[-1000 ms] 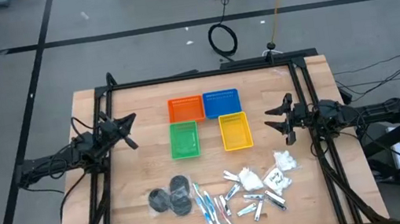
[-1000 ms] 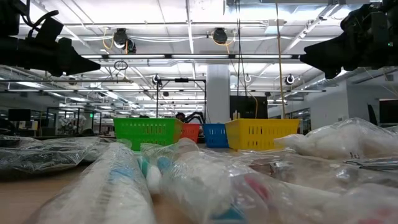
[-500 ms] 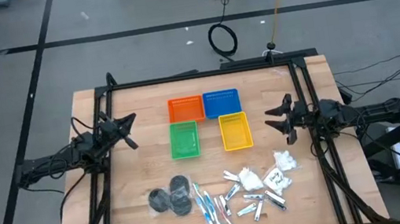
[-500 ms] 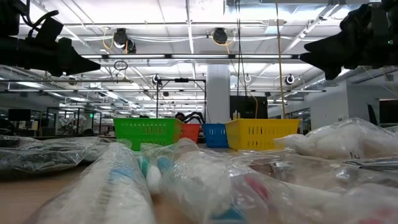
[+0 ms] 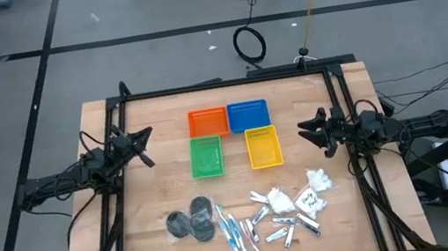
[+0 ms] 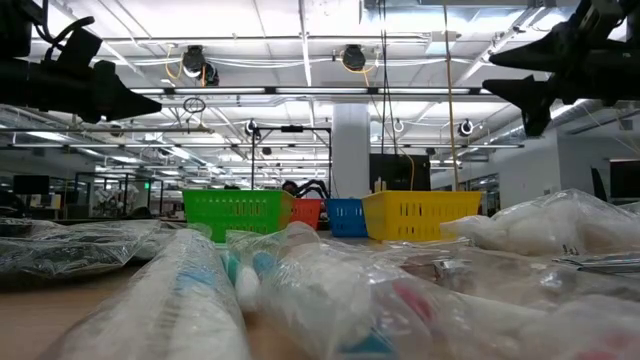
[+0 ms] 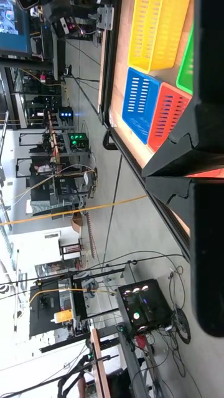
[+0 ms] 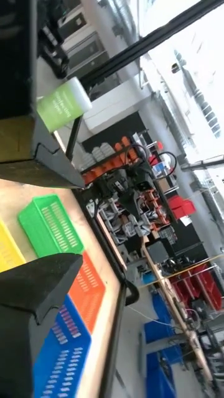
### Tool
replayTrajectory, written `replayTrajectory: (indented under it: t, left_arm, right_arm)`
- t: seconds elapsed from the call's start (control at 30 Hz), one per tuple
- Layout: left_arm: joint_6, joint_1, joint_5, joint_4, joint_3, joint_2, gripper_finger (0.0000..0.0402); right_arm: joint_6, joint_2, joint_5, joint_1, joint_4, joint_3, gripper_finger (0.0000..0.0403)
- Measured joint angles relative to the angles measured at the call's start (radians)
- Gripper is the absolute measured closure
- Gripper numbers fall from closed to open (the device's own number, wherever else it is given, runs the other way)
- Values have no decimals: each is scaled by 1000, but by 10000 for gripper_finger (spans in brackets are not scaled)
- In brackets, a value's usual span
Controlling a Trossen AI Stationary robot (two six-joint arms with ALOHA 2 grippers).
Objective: Pick & Place Travel size toiletries
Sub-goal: Put the white vanity pack into the blue bin
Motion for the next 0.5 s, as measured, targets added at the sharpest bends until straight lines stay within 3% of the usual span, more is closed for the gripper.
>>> replayTrajectory:
  t: [0.2, 0.5]
  left_arm:
    - [0, 0, 0, 0, 0, 0, 401]
    - [0, 0, 0, 0, 0, 0, 401]
  right_arm:
    - [-143, 0, 55, -1, -1, 0, 234]
    - [-116, 0, -56, 0, 21, 0, 234]
